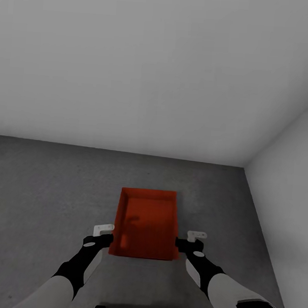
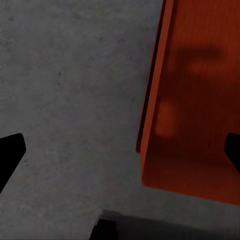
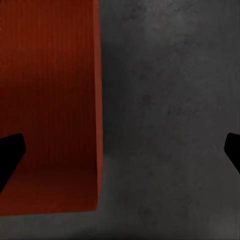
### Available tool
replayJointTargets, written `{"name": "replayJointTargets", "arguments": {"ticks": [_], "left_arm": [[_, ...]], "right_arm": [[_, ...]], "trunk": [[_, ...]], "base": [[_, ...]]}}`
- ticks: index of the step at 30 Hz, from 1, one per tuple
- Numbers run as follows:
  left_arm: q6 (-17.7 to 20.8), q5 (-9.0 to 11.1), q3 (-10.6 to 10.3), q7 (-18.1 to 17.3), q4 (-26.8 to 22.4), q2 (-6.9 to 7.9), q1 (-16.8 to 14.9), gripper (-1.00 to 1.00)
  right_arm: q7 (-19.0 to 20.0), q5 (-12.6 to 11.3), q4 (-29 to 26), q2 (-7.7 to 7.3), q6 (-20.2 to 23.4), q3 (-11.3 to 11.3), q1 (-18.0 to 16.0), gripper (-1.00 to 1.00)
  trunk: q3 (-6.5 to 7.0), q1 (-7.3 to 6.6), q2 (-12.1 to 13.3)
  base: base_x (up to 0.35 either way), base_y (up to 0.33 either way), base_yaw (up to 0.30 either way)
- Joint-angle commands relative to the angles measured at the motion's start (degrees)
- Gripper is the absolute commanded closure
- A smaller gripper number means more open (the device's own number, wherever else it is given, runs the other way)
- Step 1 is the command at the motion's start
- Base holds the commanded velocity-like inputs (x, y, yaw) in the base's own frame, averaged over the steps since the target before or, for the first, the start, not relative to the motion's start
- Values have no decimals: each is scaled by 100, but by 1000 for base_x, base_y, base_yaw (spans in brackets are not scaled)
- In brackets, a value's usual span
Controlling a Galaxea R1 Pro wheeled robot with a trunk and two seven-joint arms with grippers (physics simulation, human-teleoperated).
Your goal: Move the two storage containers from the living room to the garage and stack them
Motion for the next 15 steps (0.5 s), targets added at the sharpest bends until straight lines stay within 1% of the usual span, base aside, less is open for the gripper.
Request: {"name": "replayJointTargets", "arguments": {"ticks": [1, 7, 10, 12, 13, 15], "left_arm": [[26, 60, -13, 29, -10, 1, 0, -100], [33, 62, -10, 51, 33, 7, 0, -100], [48, 63, -18, 200, 58, 6, 0, -100], [51, 73, -21, 395, 185, 8, 0, -100], [37, 76, -22, 518, 365, 9, 0, -100], [14, 69, -22, 631, 665, 9, 0, -100]], "right_arm": [[-29, -33, 9, 0, -13, 46, -4, -100], [-26, -76, 58, -4, 10, 49, -4, -100], [-24, -92, 192, -30, 15, 53, -4, -100], [-25, -97, 379, -65, -1, 52, -4, -100], [-25, -91, 522, -79, -13, 53, -4, -100], [-25, -81, 696, -91, -25, 53, -4, -100]], "trunk": [[14, -21, 37], [121, -153, 277], [175, -219, 397], [211, -263, 478], [229, -284, 518], [265, -328, 598]], "base": [[0, 0, 0], [0, 0, 0], [0, 0, 0], [0, 0, 0], [0, 0, 0], [0, 0, 0]]}}
